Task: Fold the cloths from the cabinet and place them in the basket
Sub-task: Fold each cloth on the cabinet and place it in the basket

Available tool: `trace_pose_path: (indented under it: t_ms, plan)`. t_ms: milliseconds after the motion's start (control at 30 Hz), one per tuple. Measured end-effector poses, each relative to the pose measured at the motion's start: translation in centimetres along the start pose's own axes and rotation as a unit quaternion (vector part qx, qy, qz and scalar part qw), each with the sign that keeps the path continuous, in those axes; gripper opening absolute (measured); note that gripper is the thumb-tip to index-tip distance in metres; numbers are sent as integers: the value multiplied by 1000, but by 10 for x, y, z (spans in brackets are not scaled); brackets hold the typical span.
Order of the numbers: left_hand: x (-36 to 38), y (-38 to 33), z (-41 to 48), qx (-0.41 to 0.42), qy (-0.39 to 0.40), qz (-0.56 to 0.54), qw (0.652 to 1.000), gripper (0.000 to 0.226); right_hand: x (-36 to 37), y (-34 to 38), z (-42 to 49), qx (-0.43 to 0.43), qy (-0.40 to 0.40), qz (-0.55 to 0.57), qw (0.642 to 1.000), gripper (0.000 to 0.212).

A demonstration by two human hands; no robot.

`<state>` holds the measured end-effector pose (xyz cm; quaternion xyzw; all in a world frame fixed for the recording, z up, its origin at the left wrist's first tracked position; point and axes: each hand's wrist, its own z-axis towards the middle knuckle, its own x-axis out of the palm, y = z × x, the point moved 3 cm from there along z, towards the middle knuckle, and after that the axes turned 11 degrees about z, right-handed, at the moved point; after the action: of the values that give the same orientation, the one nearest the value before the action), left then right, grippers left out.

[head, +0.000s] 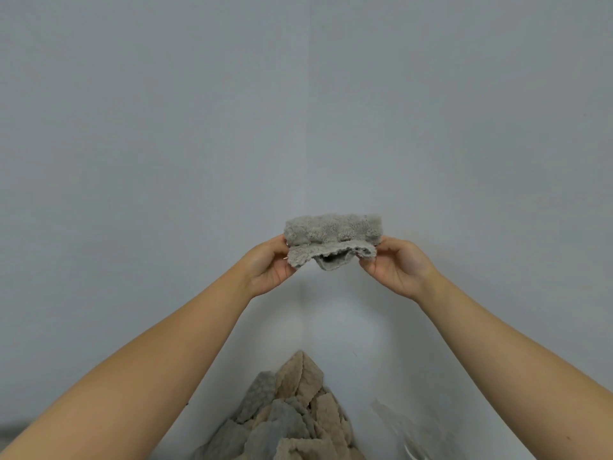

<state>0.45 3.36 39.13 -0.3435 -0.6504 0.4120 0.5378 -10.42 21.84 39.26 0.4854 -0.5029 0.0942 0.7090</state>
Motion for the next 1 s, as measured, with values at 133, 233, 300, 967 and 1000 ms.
trace_pose_path:
  t_ms: [133,233,300,967,1000]
  plan:
    - [-4,3,0,-33,-12,41,999,43,-3,1,-4,14,-49,-58,997,28]
    - [-4,1,4,-44,-45,154,986,47,-6,3,-6,19,-70,-176,982,32]
    - [-3,3,7,-39,-62,247,966,26,-2,2,-7,8,-61,-231,971,18]
    - [-1,11,14,11,-32,350,936,35,-2,2,-3,-115,-76,-284,949,16]
    - [-4,9,14,27,-53,409,910,49,-3,4,-4,-137,-86,-345,924,12]
